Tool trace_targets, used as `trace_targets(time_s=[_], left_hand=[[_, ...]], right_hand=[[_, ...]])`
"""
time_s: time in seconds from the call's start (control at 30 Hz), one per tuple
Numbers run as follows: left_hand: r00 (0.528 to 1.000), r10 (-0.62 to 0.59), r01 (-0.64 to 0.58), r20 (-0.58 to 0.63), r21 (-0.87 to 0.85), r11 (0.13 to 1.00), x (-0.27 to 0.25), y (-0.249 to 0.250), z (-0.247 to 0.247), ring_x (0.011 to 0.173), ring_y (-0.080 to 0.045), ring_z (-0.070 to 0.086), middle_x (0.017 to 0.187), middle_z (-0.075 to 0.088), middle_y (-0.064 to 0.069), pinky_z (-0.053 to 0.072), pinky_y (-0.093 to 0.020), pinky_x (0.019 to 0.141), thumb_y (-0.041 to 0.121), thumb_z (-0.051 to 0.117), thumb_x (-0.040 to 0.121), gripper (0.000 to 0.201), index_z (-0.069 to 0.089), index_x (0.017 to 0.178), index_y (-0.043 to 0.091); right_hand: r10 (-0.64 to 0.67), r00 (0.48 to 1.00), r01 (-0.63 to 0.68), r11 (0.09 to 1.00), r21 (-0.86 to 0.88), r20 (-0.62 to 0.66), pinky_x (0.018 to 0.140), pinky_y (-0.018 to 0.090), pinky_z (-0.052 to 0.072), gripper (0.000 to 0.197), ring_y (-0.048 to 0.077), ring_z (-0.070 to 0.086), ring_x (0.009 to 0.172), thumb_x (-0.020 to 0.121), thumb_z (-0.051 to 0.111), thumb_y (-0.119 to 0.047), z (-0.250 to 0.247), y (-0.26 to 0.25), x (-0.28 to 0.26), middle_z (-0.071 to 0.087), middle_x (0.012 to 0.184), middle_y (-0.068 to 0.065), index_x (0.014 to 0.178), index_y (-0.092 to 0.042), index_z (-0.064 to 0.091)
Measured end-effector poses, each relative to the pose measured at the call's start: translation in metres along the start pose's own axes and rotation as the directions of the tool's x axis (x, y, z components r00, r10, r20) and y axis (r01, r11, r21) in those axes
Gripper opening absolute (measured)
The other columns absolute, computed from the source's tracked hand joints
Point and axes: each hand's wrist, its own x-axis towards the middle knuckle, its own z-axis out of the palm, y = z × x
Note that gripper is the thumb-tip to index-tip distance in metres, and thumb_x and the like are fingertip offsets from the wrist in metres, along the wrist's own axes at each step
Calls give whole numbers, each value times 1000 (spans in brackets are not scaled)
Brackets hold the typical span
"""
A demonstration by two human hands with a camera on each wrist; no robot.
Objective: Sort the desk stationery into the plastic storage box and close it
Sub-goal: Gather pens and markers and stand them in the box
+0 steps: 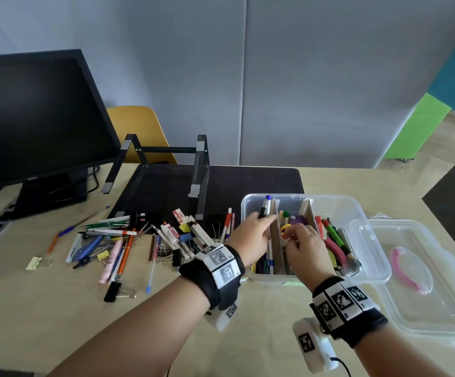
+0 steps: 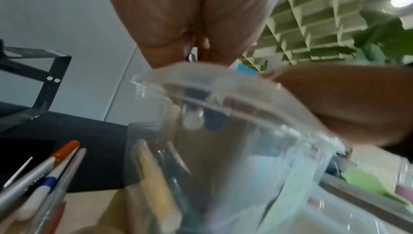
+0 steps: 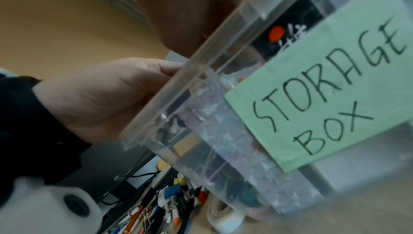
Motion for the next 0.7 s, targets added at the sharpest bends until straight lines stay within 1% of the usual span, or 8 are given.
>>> trace_targets(time_s=[0.07,0.1,0.17,0.2,0.3,0.43,0.57,0.7], left_hand=[[1000,14,-15,10,122,992,-3,0,9,103,-28,55,122,48,-12,43,-28,81,5,40,97,48,38,144,16],[1000,25,-28,15,178,984,-3,0,13,104,-28,54,120,50,-13,43,-30,83,5,41,95,48,40,143,16],[998,51,-57,26,315,947,-2,0,19,107,-30,52,115,55,-13,42,-36,90,7,43,93,50,42,141,16],[998,56,-60,22,386,920,-1,0,21,108,-30,51,114,57,-11,39,-38,94,8,44,91,51,41,142,18],[999,40,-43,17,521,852,4,-2,19,115,-30,47,119,58,-6,28,-41,103,14,46,90,56,34,144,24],[999,-7,-12,31,572,820,8,-5,12,121,-30,42,121,56,-5,16,-48,110,14,46,89,61,27,145,29],[999,-45,21,26,591,806,7,-12,11,131,-28,32,126,49,-6,1,-57,115,14,51,86,58,36,142,24],[998,-30,-11,61,581,814,-3,-5,17,143,-30,14,138,39,-8,-8,-59,113,20,55,86,49,46,135,21]], right_hand=[[-16,1000,17,1000,18,-12,81,35,47,19,23,55,92,85,47,-3,2,1,1,58,102,6,98,-7,60],[-22,1000,22,1000,20,-9,82,33,46,19,23,55,93,85,47,-4,3,1,1,58,102,6,99,-8,60],[-34,999,33,999,13,5,80,27,41,19,23,54,95,86,47,-4,4,1,2,57,103,6,99,-7,60],[-37,999,37,999,6,14,78,24,38,19,23,54,96,86,47,-4,5,1,3,57,104,6,100,-7,60],[-45,999,45,999,-2,27,78,23,37,19,24,55,98,86,48,-4,5,1,3,57,106,7,101,-5,60],[-48,998,48,999,-8,32,78,24,38,17,22,55,96,87,48,-6,5,1,3,58,104,7,99,-7,60],[-44,998,45,999,-20,35,76,26,41,15,17,51,83,88,48,-8,5,-1,2,57,104,5,98,-9,59],[-43,999,44,999,-20,32,77,28,43,14,21,54,85,89,48,-10,5,-2,1,56,104,5,98,-8,58]])
